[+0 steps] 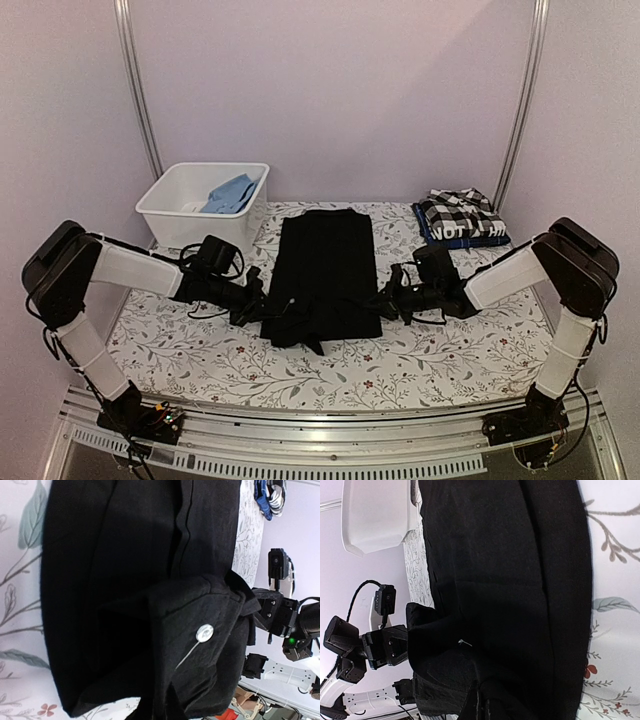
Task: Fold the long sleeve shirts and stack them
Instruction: Fold the rectangle-folded shirt at the center of the board.
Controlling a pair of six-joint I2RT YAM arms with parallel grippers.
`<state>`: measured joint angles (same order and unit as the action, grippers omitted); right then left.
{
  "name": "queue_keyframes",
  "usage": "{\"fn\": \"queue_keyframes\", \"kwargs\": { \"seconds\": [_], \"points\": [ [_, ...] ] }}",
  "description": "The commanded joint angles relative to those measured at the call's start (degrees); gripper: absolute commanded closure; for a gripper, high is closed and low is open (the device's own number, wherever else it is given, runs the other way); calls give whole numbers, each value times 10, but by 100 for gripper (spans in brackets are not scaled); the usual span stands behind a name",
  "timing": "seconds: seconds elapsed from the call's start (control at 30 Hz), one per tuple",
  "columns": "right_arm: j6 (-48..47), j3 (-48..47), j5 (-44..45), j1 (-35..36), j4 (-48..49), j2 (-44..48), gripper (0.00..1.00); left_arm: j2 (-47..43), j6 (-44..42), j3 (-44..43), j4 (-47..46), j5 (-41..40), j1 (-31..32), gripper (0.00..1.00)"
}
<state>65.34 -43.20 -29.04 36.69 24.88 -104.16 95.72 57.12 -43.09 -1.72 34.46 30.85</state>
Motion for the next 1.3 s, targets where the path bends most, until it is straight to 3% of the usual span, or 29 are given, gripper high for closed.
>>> {"fn": "queue_keyframes", "kwargs": {
  "seconds": [0.0, 0.33, 0.87, 0.93, 1.07, 1.17, 1.27],
  "points": [
    [-3, -24, 14, -6, 16, -17, 100, 22, -19, -27, -30, 13, -9, 100],
    [-10, -38, 29, -10, -3, 5, 100, -4, -23, -39, -7, -4, -14, 100],
    [-37, -77, 23, -28, -8, -57, 100, 97, -63, -98, -17, 7, -37, 100],
    [-42, -78, 19, -29, -8, -60, 98, 103, -69, -101, -15, 7, -37, 88],
    [-58, -76, 21, -29, -21, -45, 69, 80, -96, -114, 13, -15, -38, 51],
    [-83, -74, 35, -29, -52, -17, 54, 47, -123, -121, 60, -40, -39, 39],
    [-116, -70, 59, -29, -91, 24, 44, 15, -142, -115, 87, -62, -39, 31]
  ]
}}
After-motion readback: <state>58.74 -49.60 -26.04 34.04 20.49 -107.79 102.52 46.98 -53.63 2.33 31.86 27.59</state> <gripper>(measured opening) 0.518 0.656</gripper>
